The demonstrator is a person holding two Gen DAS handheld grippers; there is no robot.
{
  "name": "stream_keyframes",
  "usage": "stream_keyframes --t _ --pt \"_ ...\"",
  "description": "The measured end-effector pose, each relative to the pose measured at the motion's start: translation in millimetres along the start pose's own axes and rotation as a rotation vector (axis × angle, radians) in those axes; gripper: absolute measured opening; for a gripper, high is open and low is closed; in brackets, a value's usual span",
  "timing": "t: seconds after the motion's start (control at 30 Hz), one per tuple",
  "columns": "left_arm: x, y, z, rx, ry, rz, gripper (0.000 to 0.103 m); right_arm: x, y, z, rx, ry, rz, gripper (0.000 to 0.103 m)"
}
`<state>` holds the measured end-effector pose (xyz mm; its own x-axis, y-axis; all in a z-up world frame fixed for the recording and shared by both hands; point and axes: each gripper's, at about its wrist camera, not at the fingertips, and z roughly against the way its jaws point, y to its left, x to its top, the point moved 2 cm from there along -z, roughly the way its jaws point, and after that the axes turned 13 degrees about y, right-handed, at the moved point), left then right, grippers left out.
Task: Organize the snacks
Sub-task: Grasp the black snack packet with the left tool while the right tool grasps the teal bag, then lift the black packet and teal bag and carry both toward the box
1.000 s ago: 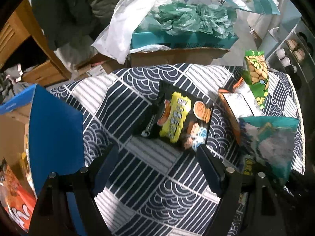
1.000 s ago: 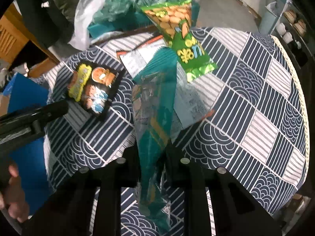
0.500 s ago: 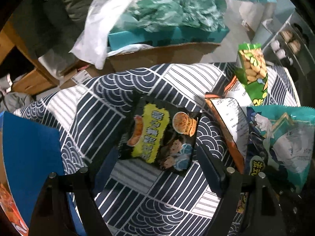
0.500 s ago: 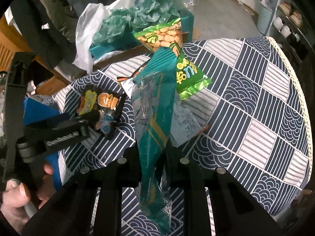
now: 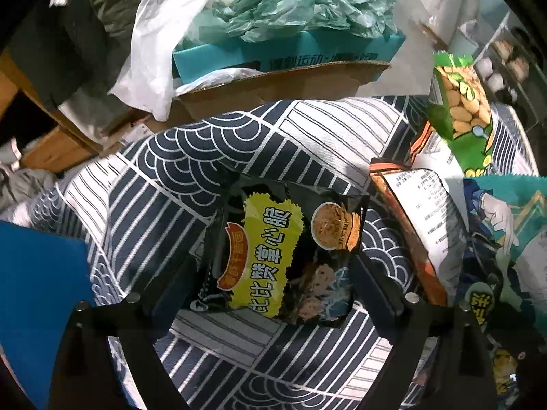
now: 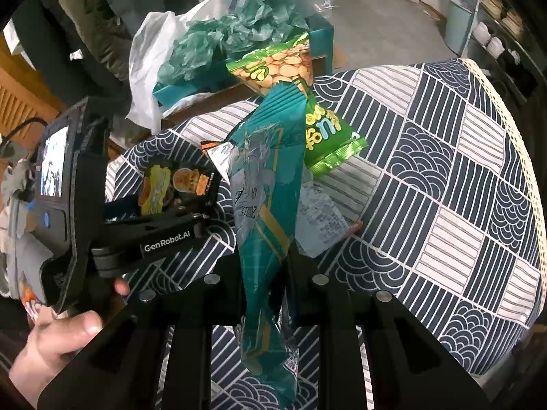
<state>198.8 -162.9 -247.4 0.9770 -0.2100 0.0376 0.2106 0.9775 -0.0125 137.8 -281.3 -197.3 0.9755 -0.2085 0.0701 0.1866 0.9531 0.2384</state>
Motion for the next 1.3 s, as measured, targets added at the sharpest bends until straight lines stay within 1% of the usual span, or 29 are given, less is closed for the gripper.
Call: stream_keyframes --t 0.07,0.1,0.17,0.23,0.3,0.33,0.47,0.67,0.73,1.0,1.3 --pt "-1.1 0.7 -0.1 -0.013 -0.014 0.013 0.089 0.1 -0.2 -0.1 0.000 -0.001 -0.002 0.018" --pt "-2.7 1.8 1.6 -0.007 -0.035 0.017 0.081 0.2 0.0 -0.2 0.000 -0.001 -0.001 0.018" --pt "-3.5 2.2 3.3 -0.021 -0.050 0.014 0.074 0.7 -0.2 -0.3 0.001 -0.003 0.000 0.018" --pt "-5.2 5.2 6.3 -0.051 -0.059 0.021 0.063 0.7 -0.8 -0.4 0.002 -0.003 -0.002 0.018" --pt "-6.1 7.8 8.3 -0.070 -0.063 0.029 0.060 0.1 -1.5 -0.7 0.002 -0.002 -0.005 0.018" --pt "-6.9 9.2 9.1 -0.079 -0.063 0.034 0.056 -0.2 -1.6 -0.6 0.002 -0.002 -0.005 0.018" --pt "-11.6 13.2 14.0 -0.086 -0.072 0.045 0.055 -0.2 -0.1 0.1 0.004 -0.001 -0.003 0.018" --pt "-30.1 23.4 24.8 -0.143 -0.072 0.078 0.054 -1.8 4.4 3.5 0.003 -0.007 0.005 0.018" --pt "-36.2 27.5 30.4 -0.150 -0.076 0.087 0.055 -2.4 6.3 5.0 0.004 -0.009 0.009 0.018" --pt "-61.6 47.2 60.5 -0.113 -0.124 0.095 0.055 -8.5 22.6 14.0 0.011 -0.024 0.042 0.018" --pt "-89.1 71.8 101.5 -0.114 -0.177 0.128 0.055 -18.1 52.2 32.8 0.035 -0.052 0.104 0.018"
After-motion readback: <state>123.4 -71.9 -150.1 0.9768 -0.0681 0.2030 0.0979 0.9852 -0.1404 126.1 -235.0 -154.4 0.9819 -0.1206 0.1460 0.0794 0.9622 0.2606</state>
